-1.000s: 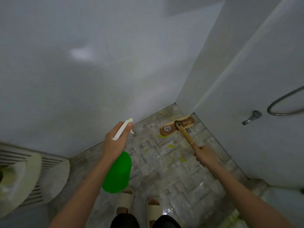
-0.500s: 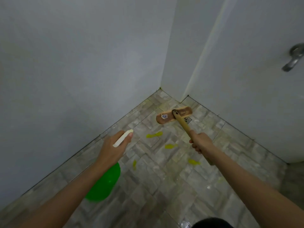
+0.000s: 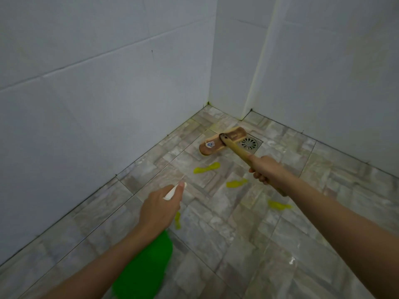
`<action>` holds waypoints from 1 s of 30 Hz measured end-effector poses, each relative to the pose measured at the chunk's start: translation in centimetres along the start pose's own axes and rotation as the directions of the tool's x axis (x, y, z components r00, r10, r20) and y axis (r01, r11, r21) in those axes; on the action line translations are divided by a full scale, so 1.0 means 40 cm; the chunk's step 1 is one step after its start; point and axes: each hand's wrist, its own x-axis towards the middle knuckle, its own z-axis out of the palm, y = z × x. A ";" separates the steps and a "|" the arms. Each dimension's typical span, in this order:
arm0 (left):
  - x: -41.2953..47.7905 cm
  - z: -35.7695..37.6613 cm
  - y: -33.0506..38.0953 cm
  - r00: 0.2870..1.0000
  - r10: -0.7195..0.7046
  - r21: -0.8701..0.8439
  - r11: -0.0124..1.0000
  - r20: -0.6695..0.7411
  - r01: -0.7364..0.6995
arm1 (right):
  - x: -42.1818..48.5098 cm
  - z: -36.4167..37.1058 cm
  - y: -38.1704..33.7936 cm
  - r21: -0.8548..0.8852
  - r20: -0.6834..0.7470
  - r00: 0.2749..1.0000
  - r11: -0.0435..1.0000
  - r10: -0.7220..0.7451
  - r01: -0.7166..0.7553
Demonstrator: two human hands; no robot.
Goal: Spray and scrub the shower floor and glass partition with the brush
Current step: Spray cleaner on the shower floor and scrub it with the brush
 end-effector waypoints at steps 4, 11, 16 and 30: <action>-0.018 0.028 -0.005 0.997 -0.015 -0.028 1.000 -0.077 0.013 | 0.003 0.020 0.028 -0.026 0.000 1.000 1.000 -0.016 0.016; -0.019 0.031 0.005 0.996 -0.050 -0.053 0.998 -0.078 0.046 | -0.013 0.018 0.044 -0.057 -0.015 1.000 0.998 -0.015 0.014; -0.026 0.032 0.019 0.993 -0.066 -0.028 0.998 -0.099 0.064 | -0.020 0.002 0.038 -0.021 -0.032 0.999 1.000 0.003 -0.004; -0.085 -0.003 0.008 0.995 -0.101 -0.013 0.995 0.014 0.101 | -0.079 -0.038 0.057 -0.038 -0.026 1.000 0.999 -0.008 0.007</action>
